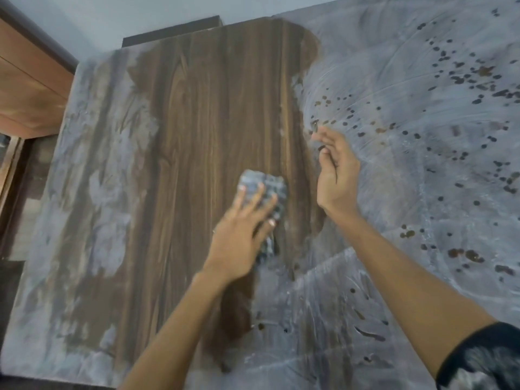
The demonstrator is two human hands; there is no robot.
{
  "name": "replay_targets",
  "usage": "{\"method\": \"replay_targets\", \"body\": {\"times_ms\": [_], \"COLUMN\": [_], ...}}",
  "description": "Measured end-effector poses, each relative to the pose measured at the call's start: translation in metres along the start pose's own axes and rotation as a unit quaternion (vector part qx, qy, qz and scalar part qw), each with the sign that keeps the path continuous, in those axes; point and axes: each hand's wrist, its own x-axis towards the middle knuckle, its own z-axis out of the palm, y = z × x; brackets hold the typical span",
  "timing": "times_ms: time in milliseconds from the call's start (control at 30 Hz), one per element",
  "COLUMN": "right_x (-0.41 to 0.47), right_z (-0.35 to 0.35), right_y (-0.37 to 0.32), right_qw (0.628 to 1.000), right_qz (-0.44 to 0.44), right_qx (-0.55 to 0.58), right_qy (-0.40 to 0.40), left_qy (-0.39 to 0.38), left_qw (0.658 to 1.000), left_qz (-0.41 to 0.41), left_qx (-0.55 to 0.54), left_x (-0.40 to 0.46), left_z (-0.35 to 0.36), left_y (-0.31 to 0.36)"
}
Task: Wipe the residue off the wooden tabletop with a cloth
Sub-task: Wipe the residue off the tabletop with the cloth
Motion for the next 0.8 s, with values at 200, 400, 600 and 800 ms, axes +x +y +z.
{"method": "replay_targets", "body": {"times_ms": [200, 400, 600, 800], "right_x": [0.001, -0.001, -0.001, -0.001], "right_z": [0.0, 0.002, 0.001, 0.001], "right_y": [0.001, 0.001, 0.001, 0.004], "right_qw": [1.0, 0.999, 0.999, 0.999], "right_qz": [-0.005, -0.009, -0.015, 0.005], "right_qx": [-0.003, -0.026, -0.046, -0.052], "right_qy": [0.018, 0.02, 0.018, 0.014], "left_qy": [0.055, -0.07, 0.042, 0.044], "left_qw": [0.989, 0.988, 0.993, 0.992], "left_qz": [-0.135, 0.109, -0.103, -0.113], "left_qx": [0.009, 0.083, -0.041, -0.014], "left_x": [0.013, -0.074, -0.069, -0.064], "left_z": [0.009, 0.034, 0.004, 0.012], "left_y": [0.021, 0.061, -0.011, 0.002]}}
